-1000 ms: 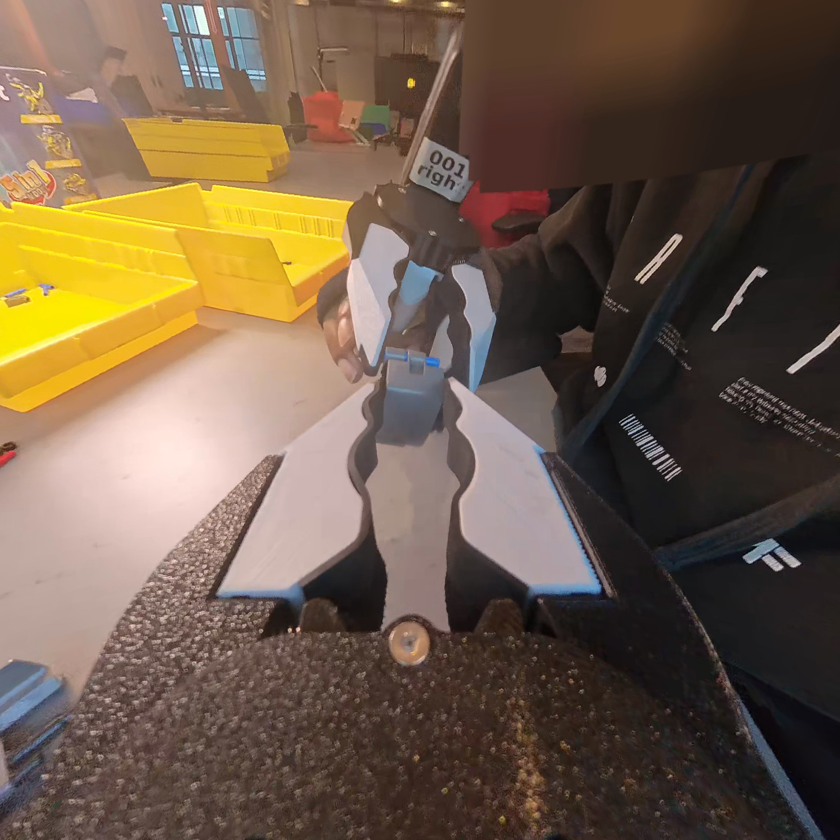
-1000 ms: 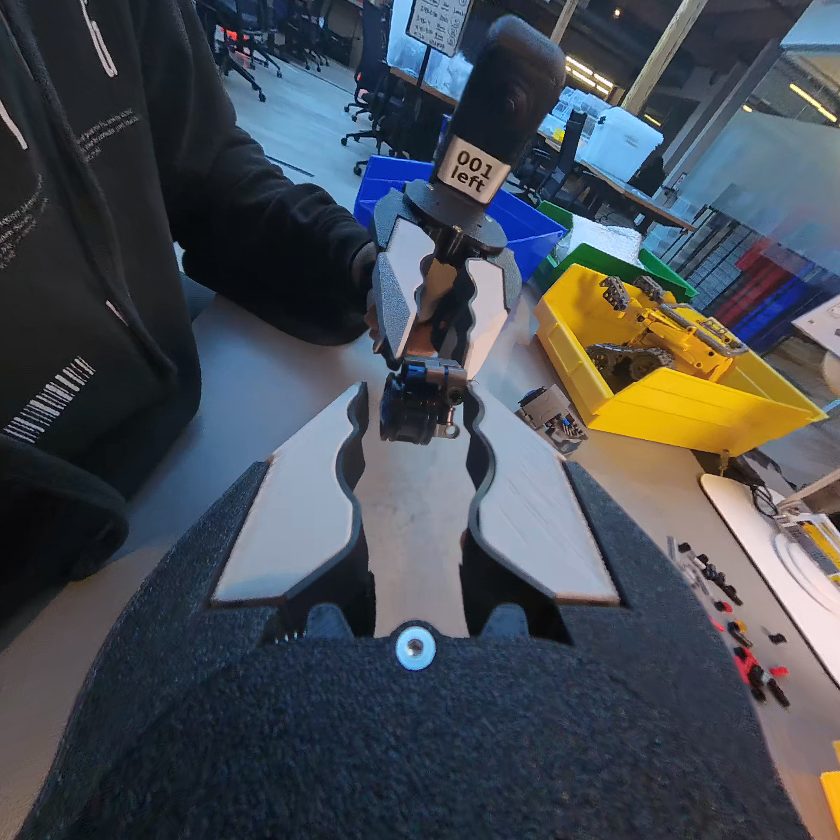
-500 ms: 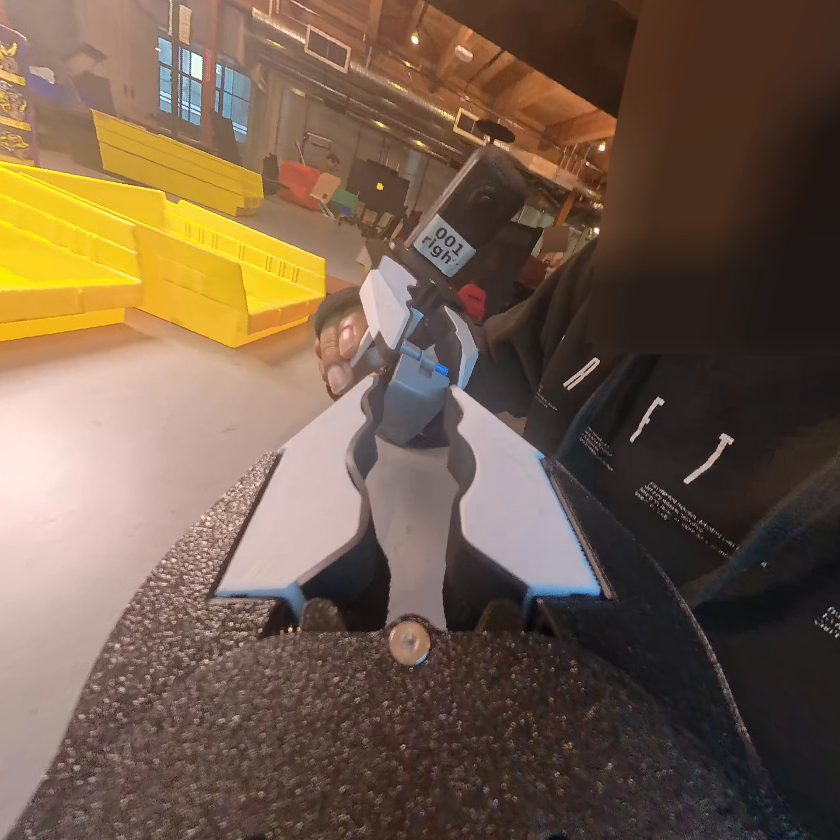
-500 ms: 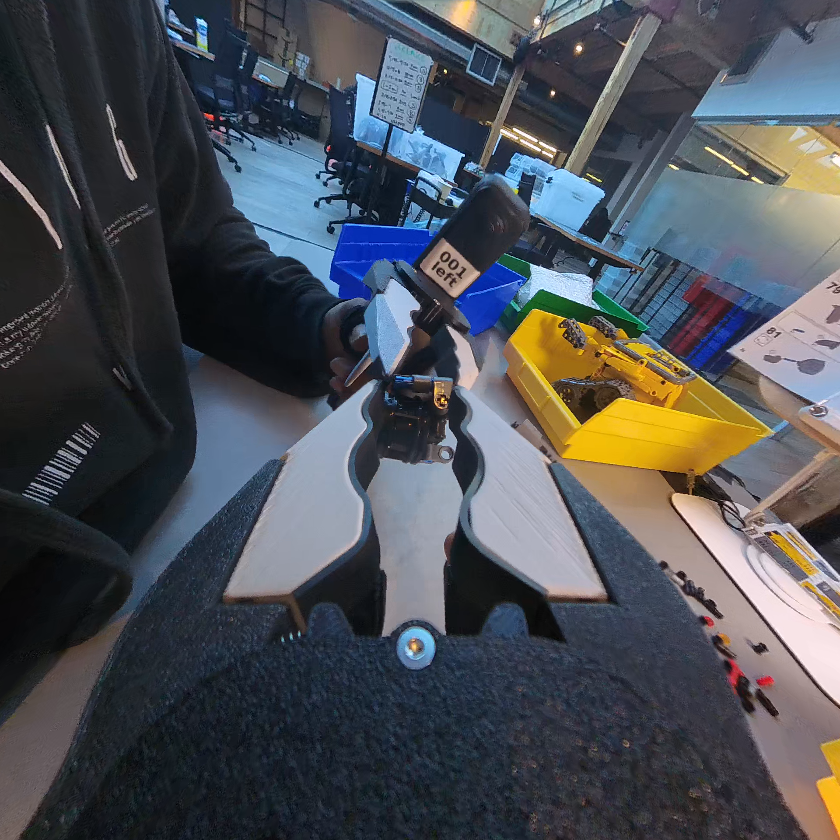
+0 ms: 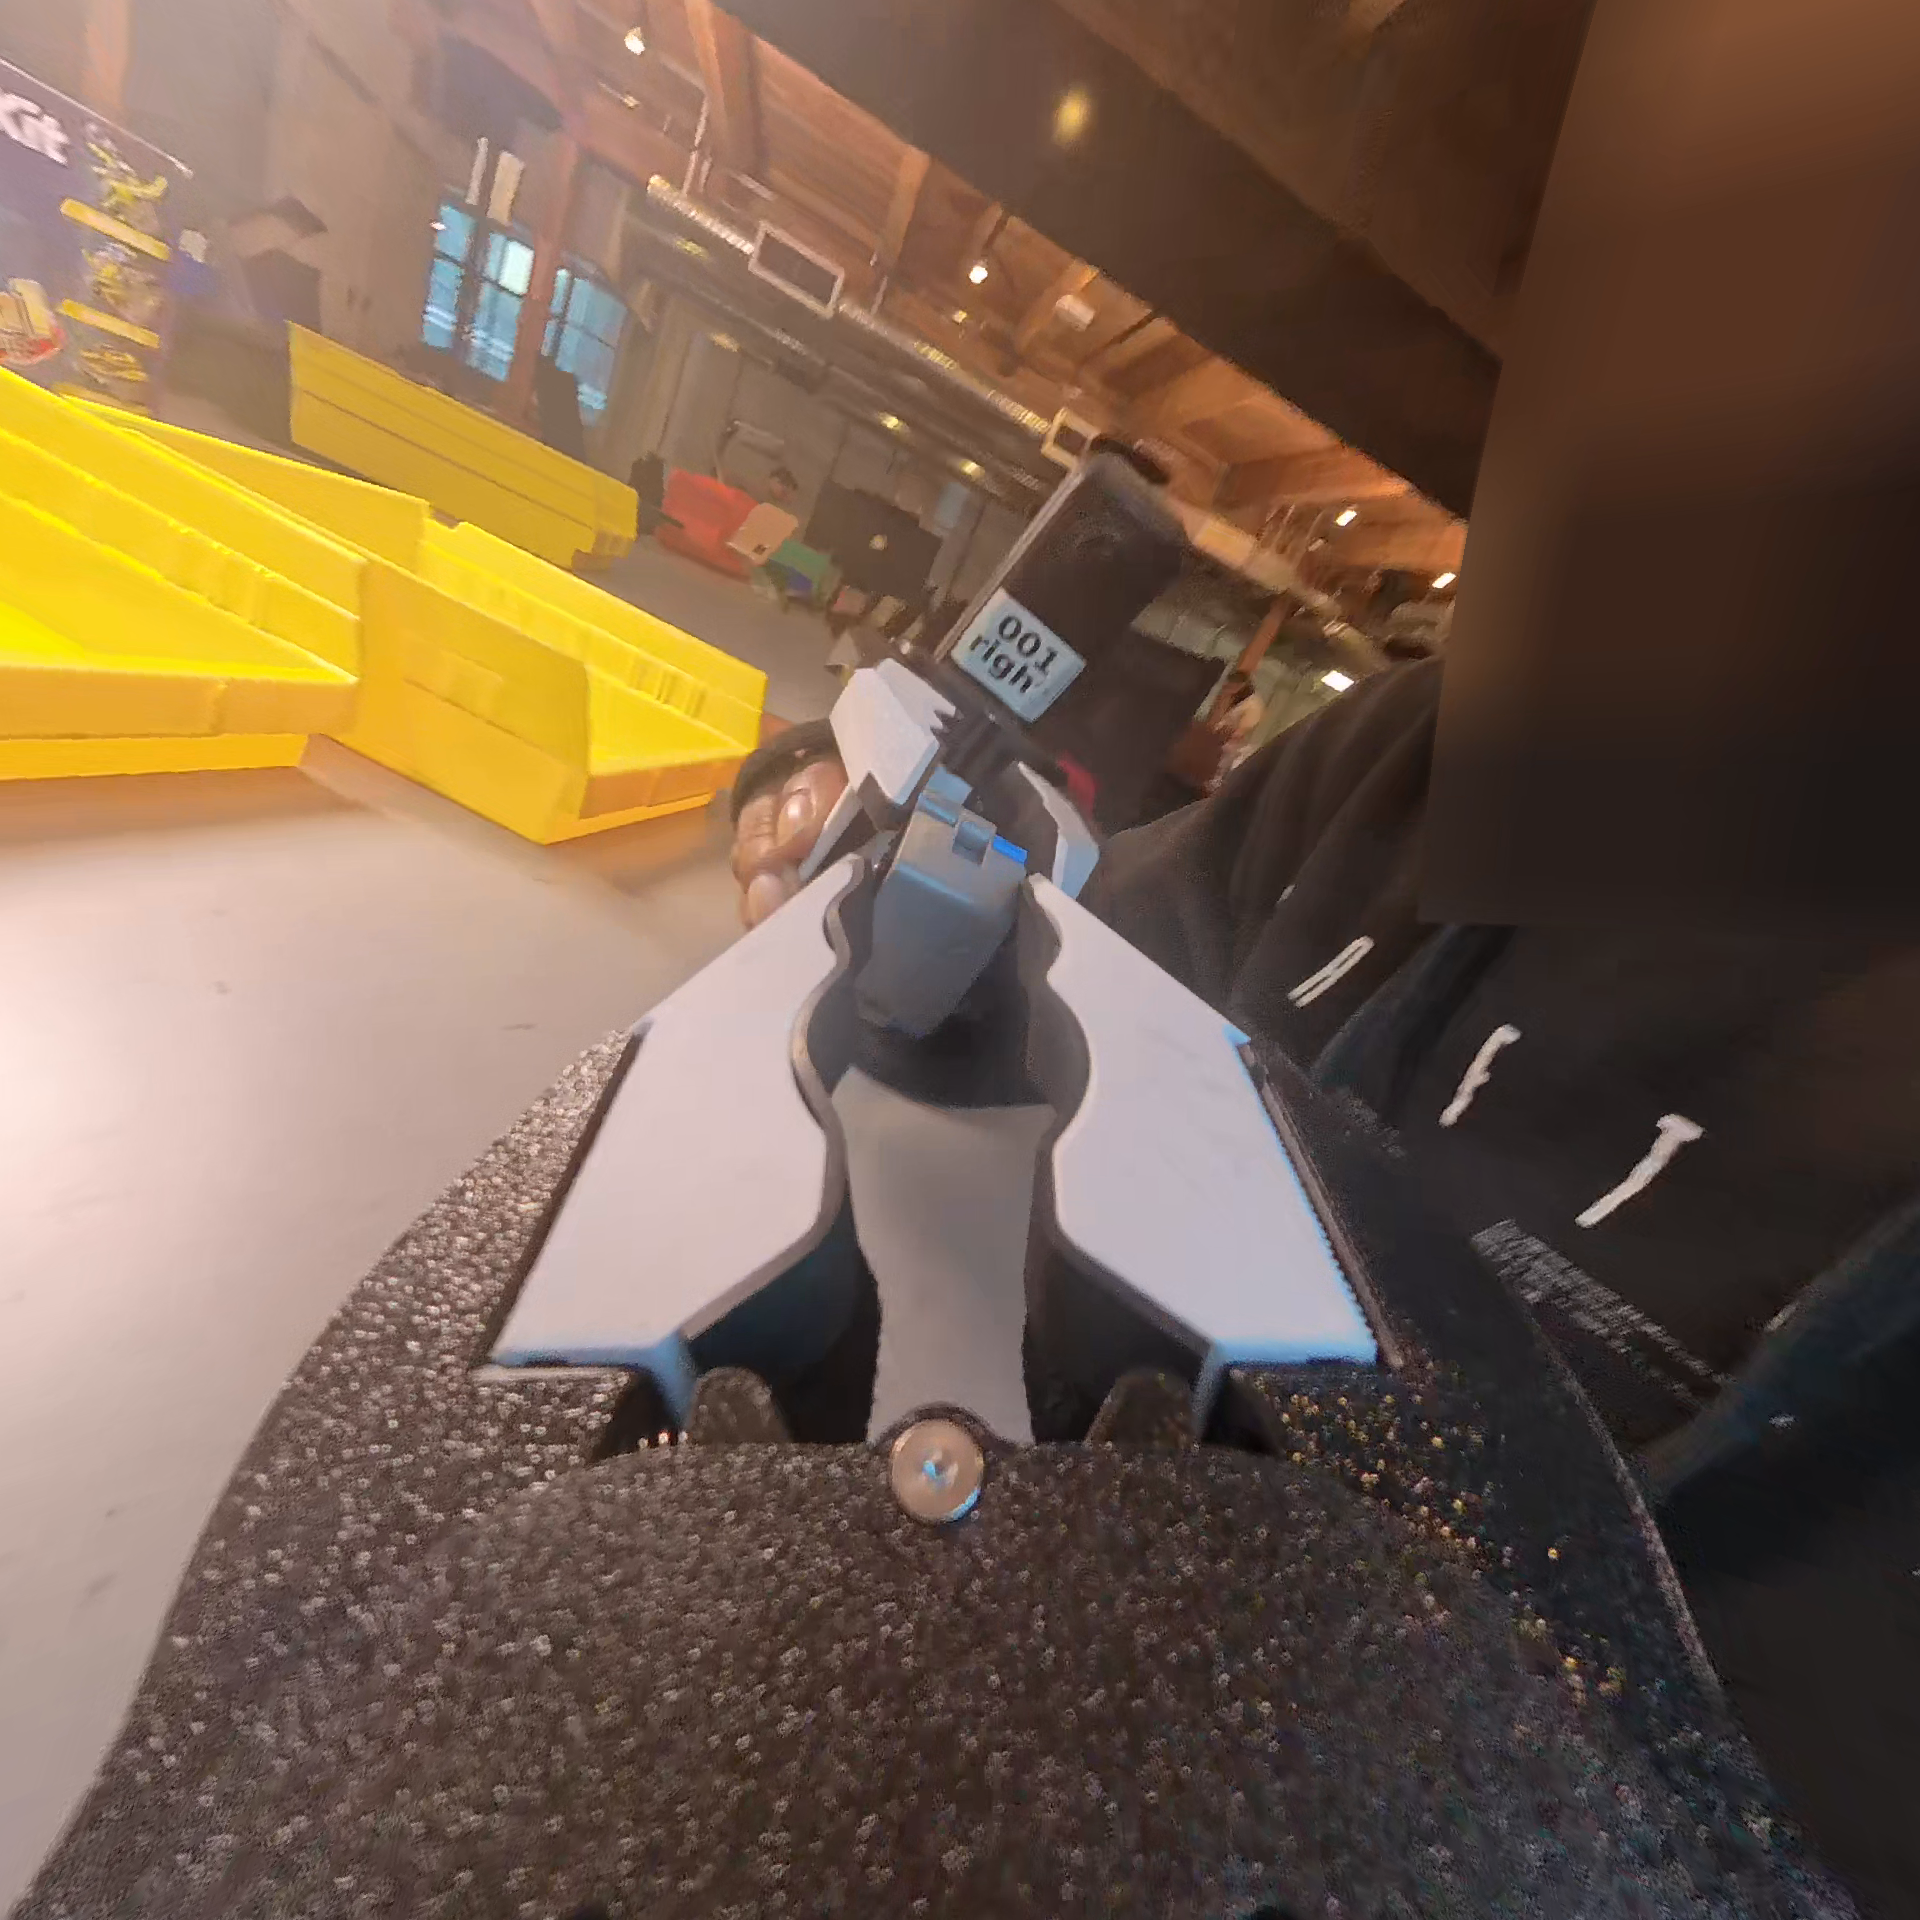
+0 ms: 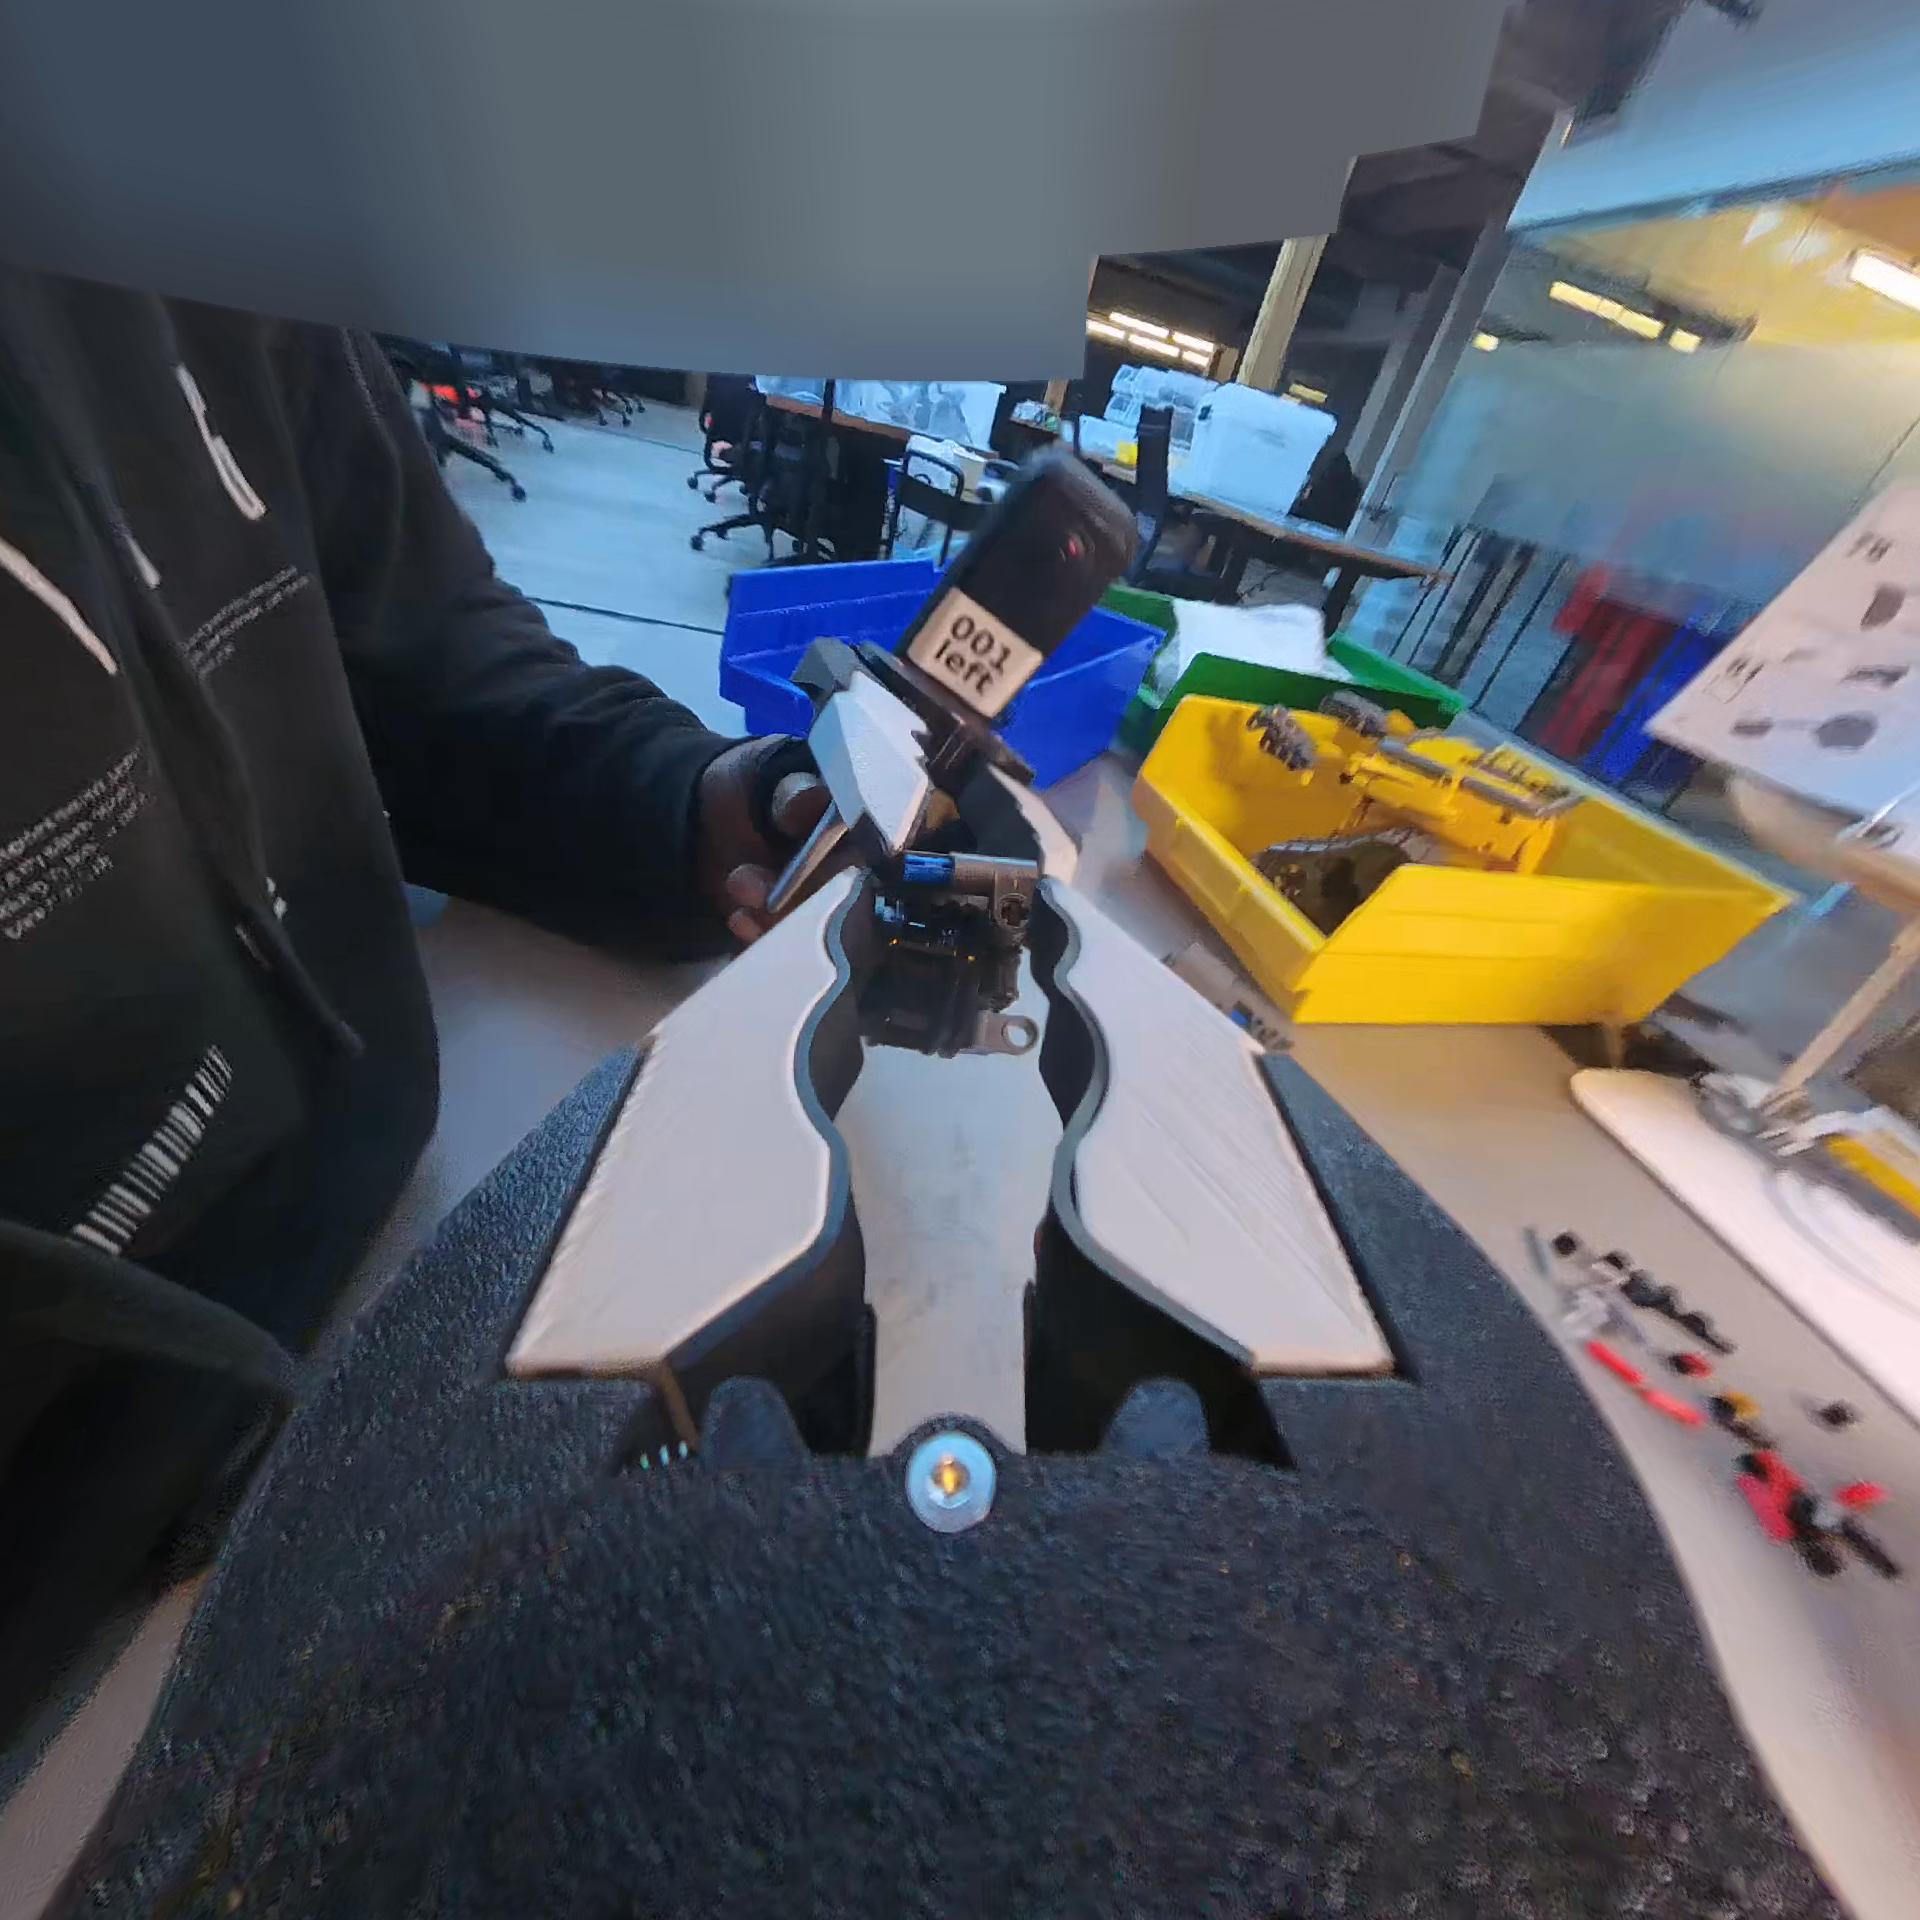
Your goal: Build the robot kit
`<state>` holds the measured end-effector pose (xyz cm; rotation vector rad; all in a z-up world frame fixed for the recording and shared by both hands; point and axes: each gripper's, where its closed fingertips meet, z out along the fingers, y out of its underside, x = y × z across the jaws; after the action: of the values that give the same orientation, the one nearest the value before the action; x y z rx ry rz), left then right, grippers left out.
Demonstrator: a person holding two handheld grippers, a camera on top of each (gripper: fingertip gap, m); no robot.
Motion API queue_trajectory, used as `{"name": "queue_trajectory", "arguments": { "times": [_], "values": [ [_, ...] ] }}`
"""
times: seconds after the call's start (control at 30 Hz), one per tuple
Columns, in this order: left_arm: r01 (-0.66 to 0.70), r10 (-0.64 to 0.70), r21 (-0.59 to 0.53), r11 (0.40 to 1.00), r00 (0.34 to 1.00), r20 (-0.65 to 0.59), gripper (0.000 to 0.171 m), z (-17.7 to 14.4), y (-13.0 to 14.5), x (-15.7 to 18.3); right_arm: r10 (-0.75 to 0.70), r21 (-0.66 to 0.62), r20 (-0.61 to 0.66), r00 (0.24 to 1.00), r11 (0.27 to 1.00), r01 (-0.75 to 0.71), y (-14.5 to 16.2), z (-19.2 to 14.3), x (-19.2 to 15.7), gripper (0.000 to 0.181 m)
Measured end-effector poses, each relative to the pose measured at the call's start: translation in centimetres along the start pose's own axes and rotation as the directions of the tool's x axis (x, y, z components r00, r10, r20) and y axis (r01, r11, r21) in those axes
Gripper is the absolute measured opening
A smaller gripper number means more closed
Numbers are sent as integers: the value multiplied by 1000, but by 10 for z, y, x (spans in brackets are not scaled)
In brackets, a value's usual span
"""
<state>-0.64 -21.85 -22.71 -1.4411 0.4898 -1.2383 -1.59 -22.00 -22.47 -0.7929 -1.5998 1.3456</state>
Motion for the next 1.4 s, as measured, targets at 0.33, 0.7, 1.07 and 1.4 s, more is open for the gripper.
{"name": "queue_trajectory", "arguments": {
  "times": [0.33, 0.7, 1.07, 1.4],
  "values": [
    [-230, 284, -249, 941, 935, 210, 54, -12, 24, -33, 697, 29, 186, 693, 701, -712, 20, 0, 24, 31],
    [-402, 557, -467, 788, 788, 262, 66, -13, 49, -52, 794, -115, 76, 604, 608, -785, 58, 4, 24, 31],
    [-473, 693, -581, 662, 681, 236, 50, -9, 61, -59, 928, -100, 141, 345, 360, -928, 66, 15, 20, 30],
    [-359, 569, -603, 712, 799, 196, 52, -15, 80, -63, 253, -331, 98, 962, 920, -209, 79, -2, 5, 42]
  ]
}}
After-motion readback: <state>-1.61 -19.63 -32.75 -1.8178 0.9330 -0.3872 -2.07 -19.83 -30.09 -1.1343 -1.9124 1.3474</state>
